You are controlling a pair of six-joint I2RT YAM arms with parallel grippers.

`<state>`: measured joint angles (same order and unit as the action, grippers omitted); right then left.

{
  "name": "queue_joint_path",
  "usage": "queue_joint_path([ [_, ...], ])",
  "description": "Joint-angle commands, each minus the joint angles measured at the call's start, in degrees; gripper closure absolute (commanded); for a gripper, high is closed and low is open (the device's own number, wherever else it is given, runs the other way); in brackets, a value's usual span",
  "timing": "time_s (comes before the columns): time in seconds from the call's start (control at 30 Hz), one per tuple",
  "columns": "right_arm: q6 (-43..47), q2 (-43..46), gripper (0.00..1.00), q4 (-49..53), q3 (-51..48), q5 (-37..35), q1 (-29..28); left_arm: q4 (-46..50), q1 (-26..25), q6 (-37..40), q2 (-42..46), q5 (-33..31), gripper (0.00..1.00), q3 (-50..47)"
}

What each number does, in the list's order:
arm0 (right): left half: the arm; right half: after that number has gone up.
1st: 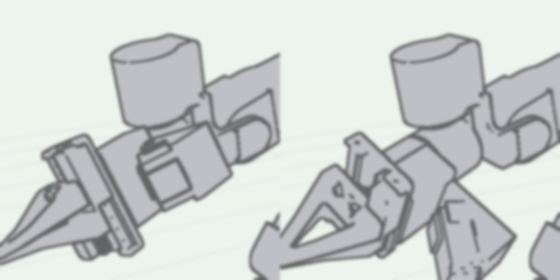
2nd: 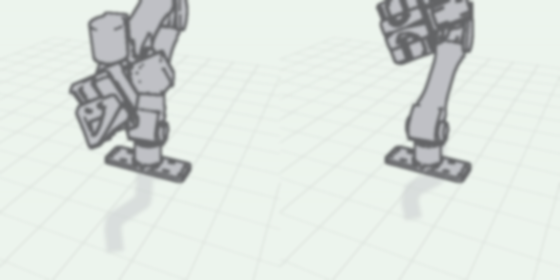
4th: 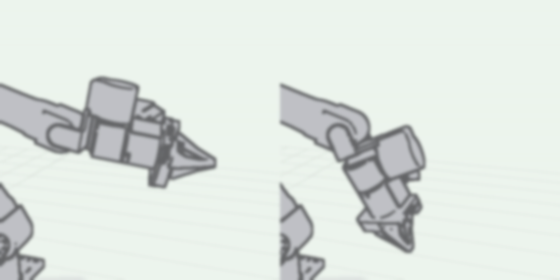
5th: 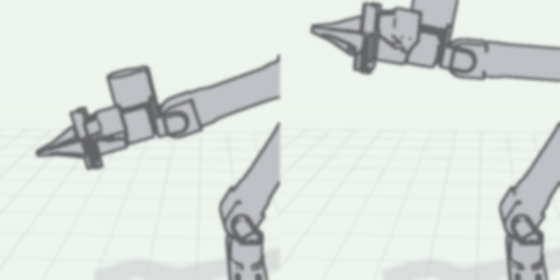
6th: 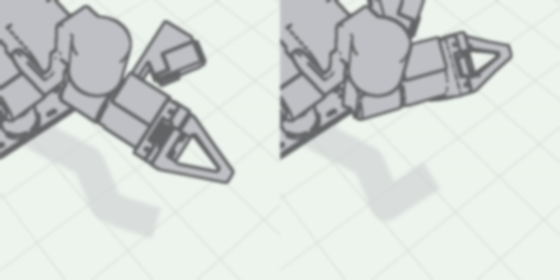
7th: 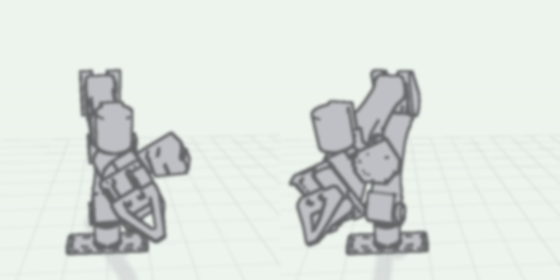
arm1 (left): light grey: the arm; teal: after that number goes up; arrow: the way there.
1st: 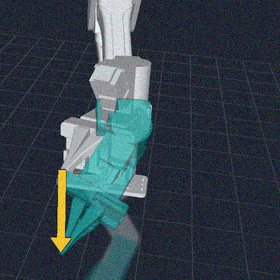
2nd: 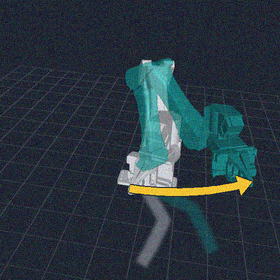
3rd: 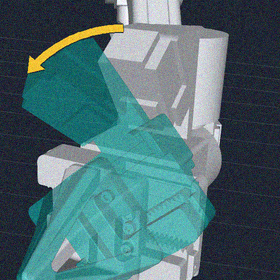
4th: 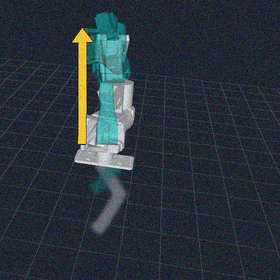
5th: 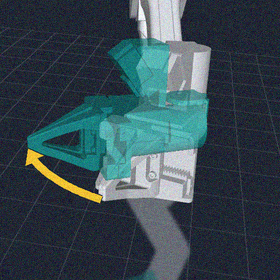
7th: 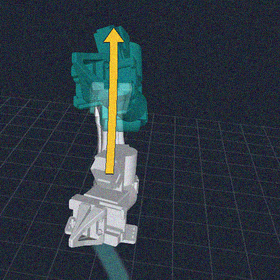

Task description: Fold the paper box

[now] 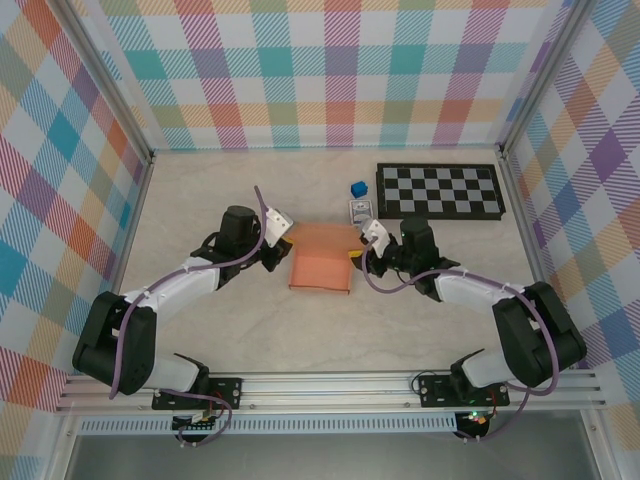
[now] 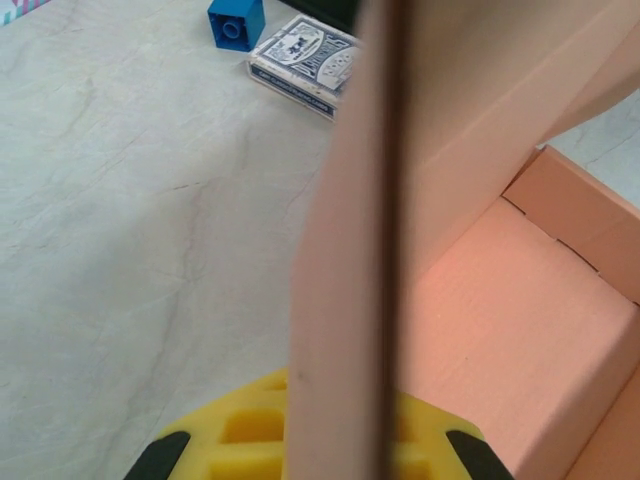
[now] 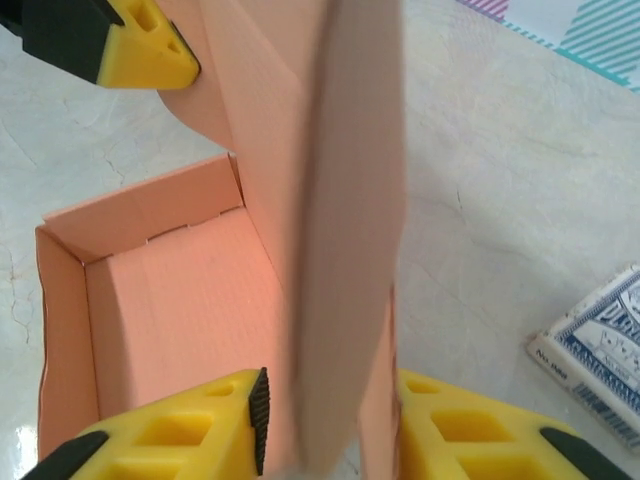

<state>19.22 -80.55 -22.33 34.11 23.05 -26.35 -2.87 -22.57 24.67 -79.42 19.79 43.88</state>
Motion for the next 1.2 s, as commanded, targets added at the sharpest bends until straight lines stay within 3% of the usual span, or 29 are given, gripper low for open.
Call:
queue_joint_path([
  [0.0,-2.1,1.1,0.69,-2.2,-0.3,-1.1,0.0,0.4,0.8,-0.9,-0.4,-0.6,0.97,0.9],
  [0.2,-1.9,-1.9,0.88,-0.4,2.4,0.2,-0.3,-0.7,0.7,-2.9,-0.9,0.1,0.97,0.9],
  [0.33,-5.5,-4.5,1.00,0.0,5.0,-3.7,-2.9,-3.0,0.2,-10.3,-1.0,-2.4,0.97,0.5],
  [0.6,-18.9,-8.7,1.00,-0.4,9.4,-29.2,-15.4,-9.7,-6.0,-28.9,-2.2,-15.9,0.96,-1.1],
  [0.77,-26.1,-12.5,1.00,3.8,14.2,-42.1,-20.8,-12.5,-9.5,-32.0,-3.0,-22.1,0.96,-1.9],
  [1.0,-35.7,-13.9,0.97,8.4,16.9,-47.5,-21.8,-18.2,-12.9,-35.1,-4.8,-27.2,0.96,-5.9],
  [1.17,-37.3,-14.8,0.94,4.5,14.9,-45.4,-22.3,-23.8,-16.2,-36.9,-8.4,-34.9,0.95,-7.3],
])
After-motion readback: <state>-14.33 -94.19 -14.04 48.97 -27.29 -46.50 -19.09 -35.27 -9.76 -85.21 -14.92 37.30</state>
